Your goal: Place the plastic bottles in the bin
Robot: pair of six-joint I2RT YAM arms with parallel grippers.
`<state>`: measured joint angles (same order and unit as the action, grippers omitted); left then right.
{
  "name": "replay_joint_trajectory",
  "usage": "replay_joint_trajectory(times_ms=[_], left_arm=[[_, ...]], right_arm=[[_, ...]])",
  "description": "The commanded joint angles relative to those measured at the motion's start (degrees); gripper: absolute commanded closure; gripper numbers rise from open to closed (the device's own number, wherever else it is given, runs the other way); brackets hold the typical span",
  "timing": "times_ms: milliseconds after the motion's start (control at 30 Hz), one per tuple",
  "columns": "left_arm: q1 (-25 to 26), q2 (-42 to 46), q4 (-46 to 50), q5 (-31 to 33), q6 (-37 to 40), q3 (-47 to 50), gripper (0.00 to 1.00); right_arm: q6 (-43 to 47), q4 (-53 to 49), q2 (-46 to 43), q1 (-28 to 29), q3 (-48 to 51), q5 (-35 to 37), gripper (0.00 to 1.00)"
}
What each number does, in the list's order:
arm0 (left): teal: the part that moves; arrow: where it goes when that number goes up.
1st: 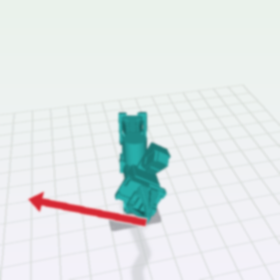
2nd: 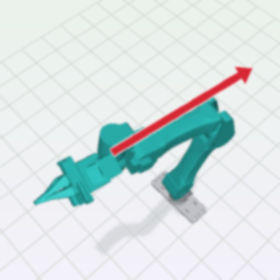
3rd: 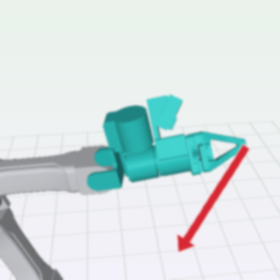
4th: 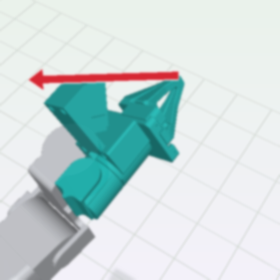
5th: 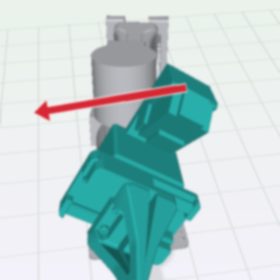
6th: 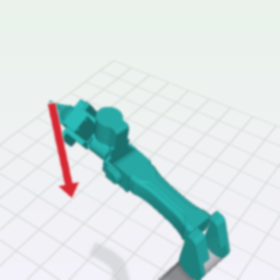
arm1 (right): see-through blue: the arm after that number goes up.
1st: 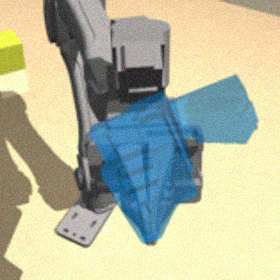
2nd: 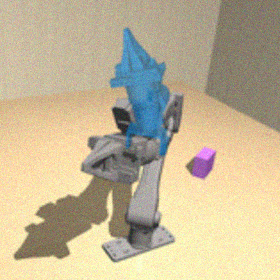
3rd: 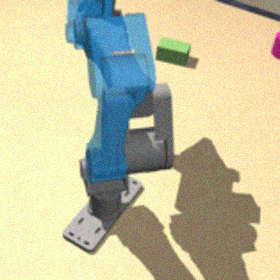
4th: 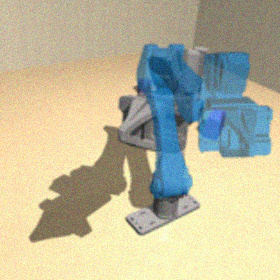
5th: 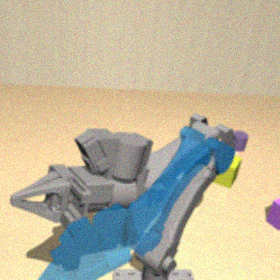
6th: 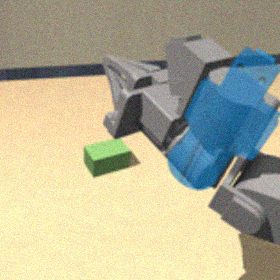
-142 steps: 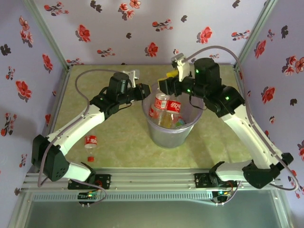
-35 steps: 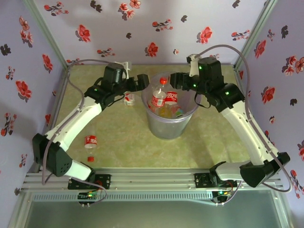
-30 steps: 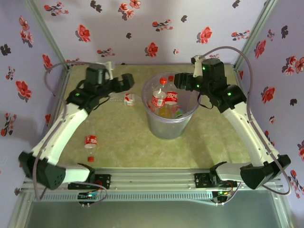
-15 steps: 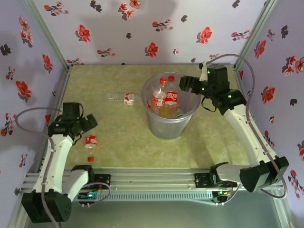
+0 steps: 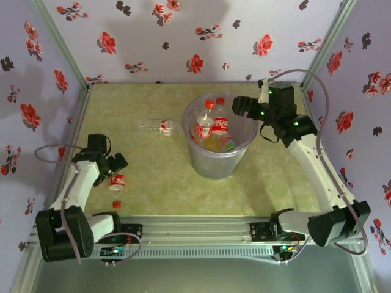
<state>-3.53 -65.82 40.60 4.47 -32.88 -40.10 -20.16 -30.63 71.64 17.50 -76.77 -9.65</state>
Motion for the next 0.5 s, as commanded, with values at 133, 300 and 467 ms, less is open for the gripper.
replay_joint_trajectory(times_ms=[133, 300, 467], left_arm=[[-0.7, -7.8, -8.9, -2.4, -1.0, 0.3, 0.05], [-0.7, -11.7, -11.8, -4.2, -0.2, 0.1, 0.26], [-0.6, -15.1, -13.0, -6.5, 0.6, -1.5, 0.43]], right_arm=[[-0.2, 1.3, -2.0, -0.5, 1.6, -1.4, 0.13], [1.0, -0.7, -4.3, -0.6, 1.3, -0.2, 0.14], [1.3, -2.6, -6.1, -0.7, 0.8, -0.7, 0.13]])
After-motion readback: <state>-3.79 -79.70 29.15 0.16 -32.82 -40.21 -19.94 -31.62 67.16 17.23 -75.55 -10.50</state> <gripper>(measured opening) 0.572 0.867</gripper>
